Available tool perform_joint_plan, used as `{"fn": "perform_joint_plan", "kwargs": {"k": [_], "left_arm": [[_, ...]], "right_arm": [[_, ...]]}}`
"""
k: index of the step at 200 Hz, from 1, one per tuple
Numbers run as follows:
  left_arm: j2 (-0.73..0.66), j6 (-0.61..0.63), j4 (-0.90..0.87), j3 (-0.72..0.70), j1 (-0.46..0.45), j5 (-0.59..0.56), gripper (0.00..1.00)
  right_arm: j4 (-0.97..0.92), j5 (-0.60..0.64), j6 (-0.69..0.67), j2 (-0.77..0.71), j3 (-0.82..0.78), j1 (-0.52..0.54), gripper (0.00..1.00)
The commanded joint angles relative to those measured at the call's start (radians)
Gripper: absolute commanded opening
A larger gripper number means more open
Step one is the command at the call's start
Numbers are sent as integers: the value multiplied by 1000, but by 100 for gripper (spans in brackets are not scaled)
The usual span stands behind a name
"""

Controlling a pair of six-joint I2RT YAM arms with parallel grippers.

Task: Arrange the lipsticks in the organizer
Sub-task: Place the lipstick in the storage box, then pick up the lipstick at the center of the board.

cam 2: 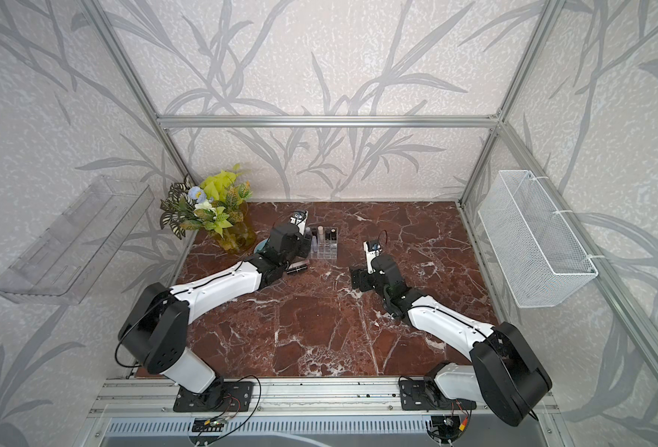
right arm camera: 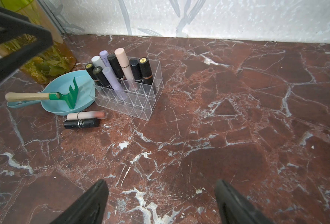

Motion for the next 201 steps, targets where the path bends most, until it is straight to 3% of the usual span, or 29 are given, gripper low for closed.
{"fn": "perform_joint_plan", "kwargs": {"k": [1,33,68,135,201], "left_arm": [[-67,-71,-229,-44,-1,45,54],[-106,-104,-259,-123,5,90,65],[-23,-107,-295,-88,40,153,73],[137,-86,-323,-10,81,229,72],[201,-61,-341,37,103,255,64]], "right_arm": [[-32,-33,-3,-19,20,2,90],[-34,-49,4,-18,16,2,90],[-51,-54,2,-19,18,2,90],[-69,-55,-2,-32,14,1,90],[-74,-66,3,-29,18,1,90]]}}
